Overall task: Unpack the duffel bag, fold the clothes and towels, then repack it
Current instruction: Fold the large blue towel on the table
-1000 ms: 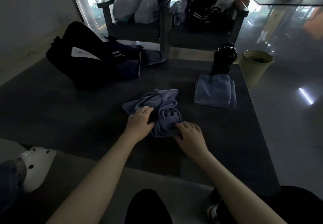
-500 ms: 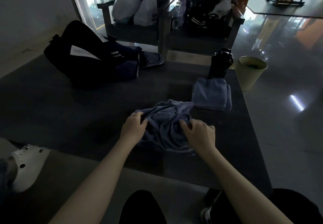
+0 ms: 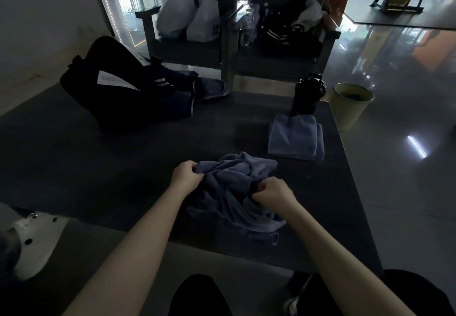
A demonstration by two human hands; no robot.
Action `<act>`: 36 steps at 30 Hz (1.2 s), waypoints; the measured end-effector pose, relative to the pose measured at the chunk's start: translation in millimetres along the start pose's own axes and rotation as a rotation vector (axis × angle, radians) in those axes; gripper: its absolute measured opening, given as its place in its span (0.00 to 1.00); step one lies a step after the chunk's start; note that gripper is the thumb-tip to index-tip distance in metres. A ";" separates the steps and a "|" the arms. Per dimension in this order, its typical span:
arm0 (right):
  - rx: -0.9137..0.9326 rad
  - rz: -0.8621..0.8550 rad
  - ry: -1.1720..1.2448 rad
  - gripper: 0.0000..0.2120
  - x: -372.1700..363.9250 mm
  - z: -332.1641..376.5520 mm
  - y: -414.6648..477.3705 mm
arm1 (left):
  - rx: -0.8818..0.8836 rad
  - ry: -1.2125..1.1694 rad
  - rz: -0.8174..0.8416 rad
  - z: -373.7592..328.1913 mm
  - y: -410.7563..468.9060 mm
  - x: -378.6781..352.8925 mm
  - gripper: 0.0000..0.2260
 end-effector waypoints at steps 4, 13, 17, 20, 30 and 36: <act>-0.130 -0.144 -0.106 0.13 21.3 -14.7 0.1 | 0.017 -0.046 -0.163 2.1 -3.2 15.5 0.05; -0.048 -0.125 0.119 0.18 3.2 -6.6 37.2 | -0.096 -0.074 -0.054 -12.2 -13.7 12.3 0.18; 0.047 -0.303 0.104 0.09 13.8 -9.4 24.2 | -0.093 -0.008 -0.109 -9.6 -12.8 26.7 0.17; 0.120 -0.451 0.155 0.02 24.8 -9.1 8.1 | -0.120 0.011 -0.280 -13.2 -19.0 39.2 0.05; 0.263 -0.778 0.327 0.06 76.1 13.6 -39.6 | -0.471 -0.098 -0.632 -41.1 -61.9 75.1 0.03; 0.316 -0.884 0.476 0.06 100.7 33.2 -54.7 | -0.562 -0.109 -0.764 -60.5 -76.9 101.2 0.09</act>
Point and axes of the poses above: each hand's wrist, its own y-axis towards the middle knuckle, its own x-axis out of the back of the hand, z = x × y, the point moved 4 cm from there along y, towards the middle knuckle, and after that the axes turned 1 degree about z, right-handed, at the moved point
